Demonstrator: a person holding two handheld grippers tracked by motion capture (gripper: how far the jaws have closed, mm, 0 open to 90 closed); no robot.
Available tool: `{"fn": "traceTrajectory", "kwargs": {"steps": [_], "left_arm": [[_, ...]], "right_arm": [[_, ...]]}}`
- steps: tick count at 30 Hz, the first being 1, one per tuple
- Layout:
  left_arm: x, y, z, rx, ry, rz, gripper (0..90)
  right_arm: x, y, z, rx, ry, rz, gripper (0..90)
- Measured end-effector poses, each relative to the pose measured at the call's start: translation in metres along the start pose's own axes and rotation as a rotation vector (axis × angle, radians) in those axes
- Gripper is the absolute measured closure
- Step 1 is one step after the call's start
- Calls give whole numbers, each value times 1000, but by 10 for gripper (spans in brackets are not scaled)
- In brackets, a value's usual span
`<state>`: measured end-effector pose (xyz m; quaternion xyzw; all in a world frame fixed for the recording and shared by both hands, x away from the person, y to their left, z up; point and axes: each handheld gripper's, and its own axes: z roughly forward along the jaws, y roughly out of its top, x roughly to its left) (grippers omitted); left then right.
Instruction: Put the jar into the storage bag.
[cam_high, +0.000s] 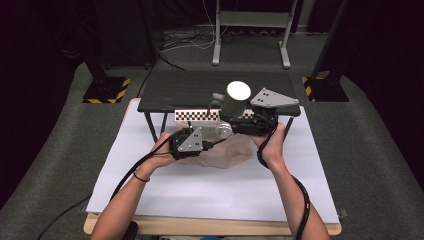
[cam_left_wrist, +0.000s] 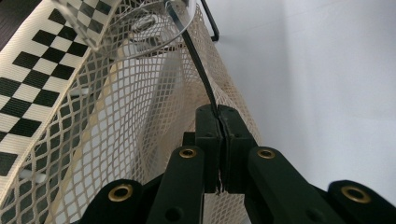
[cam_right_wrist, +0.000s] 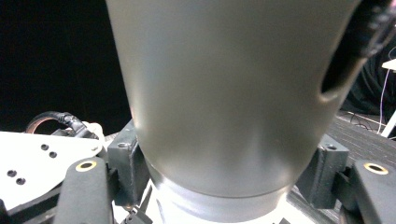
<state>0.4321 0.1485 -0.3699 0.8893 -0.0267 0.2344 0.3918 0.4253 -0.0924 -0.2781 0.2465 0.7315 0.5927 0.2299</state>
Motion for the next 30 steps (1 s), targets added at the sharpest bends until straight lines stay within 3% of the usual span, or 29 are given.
{"fn": "traceTrajectory", "kwargs": {"steps": [30], "left_arm": [[-1, 1, -1, -5, -5, 6, 869]], "right_arm": [[3, -15, 30, 64, -3, -8, 302]]}}
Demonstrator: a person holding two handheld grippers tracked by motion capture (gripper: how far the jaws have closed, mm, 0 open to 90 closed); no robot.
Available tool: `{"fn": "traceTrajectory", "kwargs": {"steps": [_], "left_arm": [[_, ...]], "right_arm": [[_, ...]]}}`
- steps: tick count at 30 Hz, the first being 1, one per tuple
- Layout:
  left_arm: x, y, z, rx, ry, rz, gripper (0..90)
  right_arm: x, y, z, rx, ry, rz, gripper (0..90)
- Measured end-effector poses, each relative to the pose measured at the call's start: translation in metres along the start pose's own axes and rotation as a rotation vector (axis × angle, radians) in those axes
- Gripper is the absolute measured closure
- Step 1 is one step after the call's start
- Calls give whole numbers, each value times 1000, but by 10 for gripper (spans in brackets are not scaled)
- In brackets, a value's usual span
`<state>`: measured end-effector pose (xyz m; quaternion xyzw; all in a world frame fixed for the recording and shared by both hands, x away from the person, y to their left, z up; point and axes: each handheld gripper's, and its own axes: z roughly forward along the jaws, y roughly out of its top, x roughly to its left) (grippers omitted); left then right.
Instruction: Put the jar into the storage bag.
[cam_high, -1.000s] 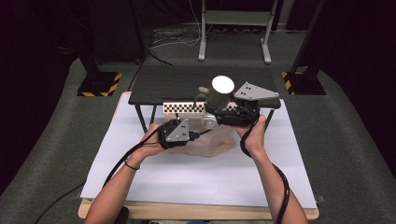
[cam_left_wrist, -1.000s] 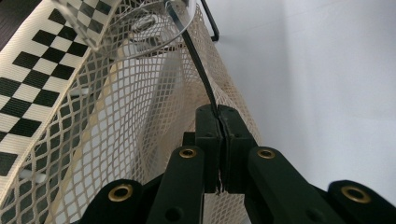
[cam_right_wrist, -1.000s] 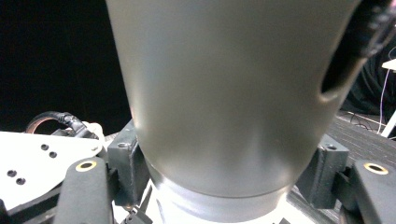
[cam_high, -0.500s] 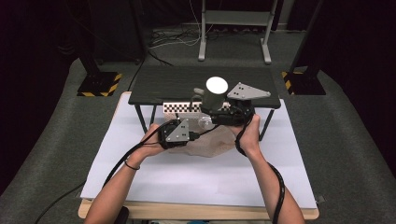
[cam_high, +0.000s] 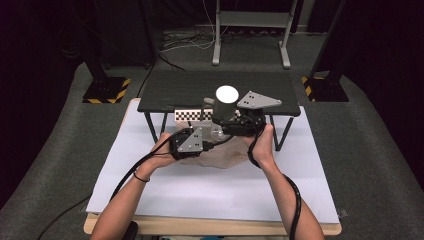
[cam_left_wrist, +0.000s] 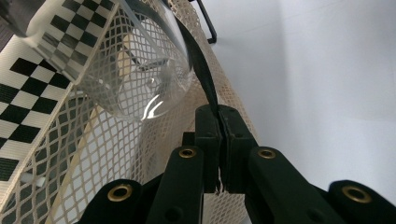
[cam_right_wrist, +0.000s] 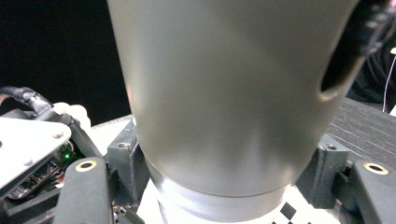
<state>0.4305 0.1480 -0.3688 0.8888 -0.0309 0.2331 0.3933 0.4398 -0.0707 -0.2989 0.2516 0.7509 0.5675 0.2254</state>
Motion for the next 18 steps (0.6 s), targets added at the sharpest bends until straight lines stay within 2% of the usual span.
{"fn": "traceTrajectory", "kwargs": {"steps": [7, 18], "left_arm": [[0, 0, -1, -3, -3, 0, 869], [-1, 1, -1, -4, -2, -2, 869]], "right_arm": [[3, -6, 8, 32, 3, -11, 302], [1, -28, 20, 99, -3, 2, 302]]}}
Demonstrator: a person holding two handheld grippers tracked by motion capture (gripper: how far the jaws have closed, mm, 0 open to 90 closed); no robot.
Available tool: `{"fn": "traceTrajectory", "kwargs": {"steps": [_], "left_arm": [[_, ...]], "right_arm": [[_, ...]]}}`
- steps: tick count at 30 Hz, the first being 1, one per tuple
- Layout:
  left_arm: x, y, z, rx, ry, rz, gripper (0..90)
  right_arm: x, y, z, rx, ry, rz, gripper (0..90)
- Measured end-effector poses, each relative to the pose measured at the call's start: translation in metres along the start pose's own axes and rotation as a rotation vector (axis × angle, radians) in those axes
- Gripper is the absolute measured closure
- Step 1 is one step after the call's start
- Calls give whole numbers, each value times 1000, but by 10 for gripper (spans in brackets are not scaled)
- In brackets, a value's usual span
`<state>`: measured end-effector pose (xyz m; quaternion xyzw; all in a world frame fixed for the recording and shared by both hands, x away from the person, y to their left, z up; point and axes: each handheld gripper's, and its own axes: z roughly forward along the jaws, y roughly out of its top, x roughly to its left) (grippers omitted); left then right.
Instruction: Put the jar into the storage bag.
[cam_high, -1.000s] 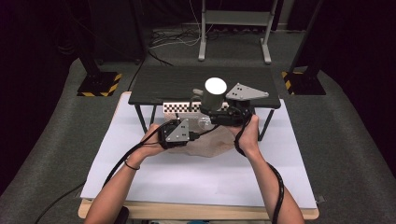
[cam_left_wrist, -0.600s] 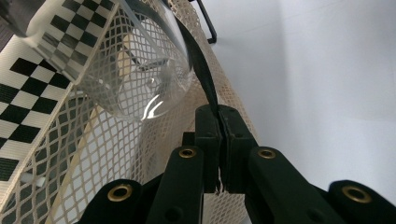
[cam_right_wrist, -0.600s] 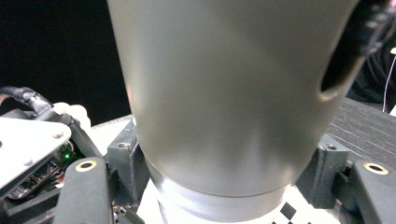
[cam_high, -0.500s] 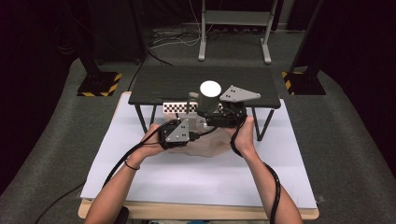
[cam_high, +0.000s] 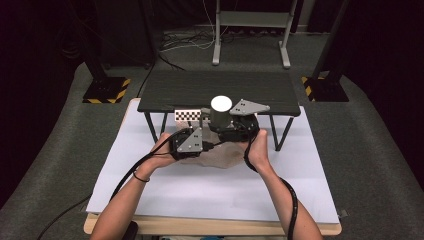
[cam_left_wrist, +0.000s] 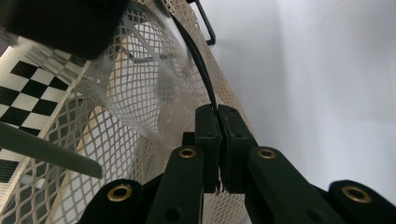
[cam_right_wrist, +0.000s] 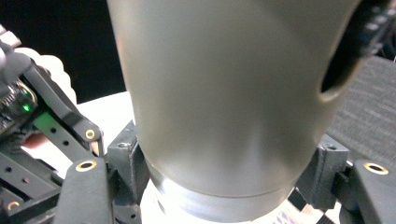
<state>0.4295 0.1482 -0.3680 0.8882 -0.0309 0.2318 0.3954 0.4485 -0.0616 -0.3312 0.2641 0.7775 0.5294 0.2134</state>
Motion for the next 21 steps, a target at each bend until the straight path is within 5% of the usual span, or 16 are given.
{"fn": "traceTrajectory", "kwargs": {"steps": [21], "left_arm": [[-1, 0, 0, 6, -2, -1, 867]], "right_arm": [[-2, -23, 11, 106, -17, 4, 302]]}}
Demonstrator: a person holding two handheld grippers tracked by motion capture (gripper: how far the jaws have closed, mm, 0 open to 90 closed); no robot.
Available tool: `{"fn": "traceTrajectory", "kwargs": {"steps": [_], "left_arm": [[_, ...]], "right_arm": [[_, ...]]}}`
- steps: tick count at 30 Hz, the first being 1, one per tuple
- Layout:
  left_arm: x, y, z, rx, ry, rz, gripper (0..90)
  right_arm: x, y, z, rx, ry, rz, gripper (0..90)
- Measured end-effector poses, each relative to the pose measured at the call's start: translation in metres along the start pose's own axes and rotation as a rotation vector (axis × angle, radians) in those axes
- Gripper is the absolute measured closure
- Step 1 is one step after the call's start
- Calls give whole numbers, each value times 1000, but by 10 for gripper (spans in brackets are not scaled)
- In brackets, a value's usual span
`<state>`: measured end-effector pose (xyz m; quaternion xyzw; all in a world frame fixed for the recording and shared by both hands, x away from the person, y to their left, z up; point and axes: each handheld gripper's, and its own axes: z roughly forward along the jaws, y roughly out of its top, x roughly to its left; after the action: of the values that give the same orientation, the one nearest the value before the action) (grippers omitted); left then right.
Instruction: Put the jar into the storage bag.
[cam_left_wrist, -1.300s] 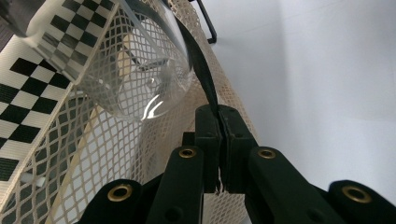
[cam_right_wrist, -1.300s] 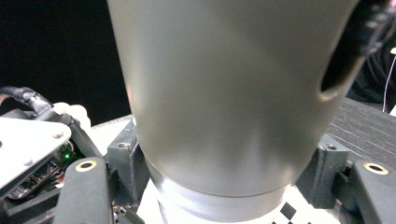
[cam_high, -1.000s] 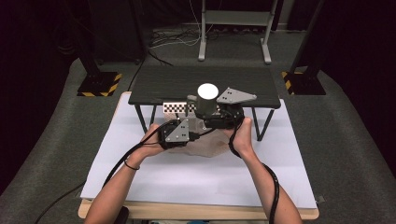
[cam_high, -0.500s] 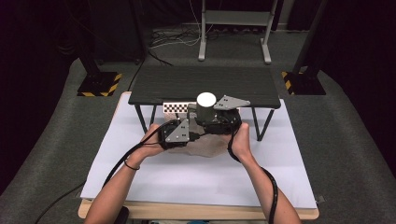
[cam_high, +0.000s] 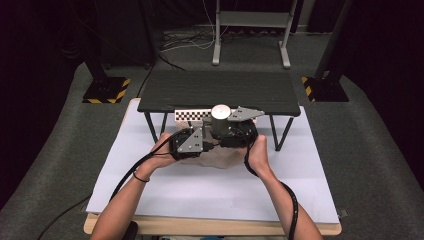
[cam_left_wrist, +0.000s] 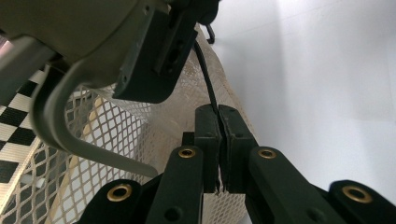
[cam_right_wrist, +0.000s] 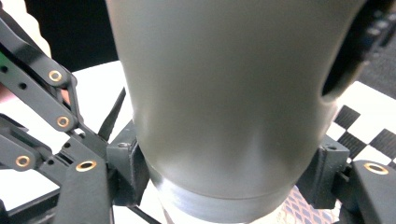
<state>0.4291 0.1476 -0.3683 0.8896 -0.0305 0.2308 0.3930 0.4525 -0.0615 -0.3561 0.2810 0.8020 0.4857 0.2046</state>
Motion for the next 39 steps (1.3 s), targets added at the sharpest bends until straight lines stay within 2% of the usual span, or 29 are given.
{"fn": "traceTrajectory", "kwargs": {"steps": [5, 11, 20, 23, 27, 35, 39], "left_arm": [[0, 0, 0, 2, 0, 2, 866], [0, 0, 0, 4, -2, 3, 866], [0, 0, 0, 5, -1, 6, 866], [0, 0, 1, 3, -1, 4, 866], [0, 0, 0, 0, -2, 2, 869], [1, 0, 1, -12, 10, -14, 835], [2, 0, 0, -19, 23, -28, 772]], "right_arm": [[-1, -2, 4, 32, -1, 2, 302], [-1, -6, 11, 95, -8, 4, 301], [-2, -7, 15, 127, -8, 7, 297], [-3, -7, 15, 135, 0, 5, 266], [-2, -5, 11, 107, 19, -11, 165], [-4, -7, 0, 82, 34, -38, 132], [1, -9, -7, 69, 52, -83, 82]]}}
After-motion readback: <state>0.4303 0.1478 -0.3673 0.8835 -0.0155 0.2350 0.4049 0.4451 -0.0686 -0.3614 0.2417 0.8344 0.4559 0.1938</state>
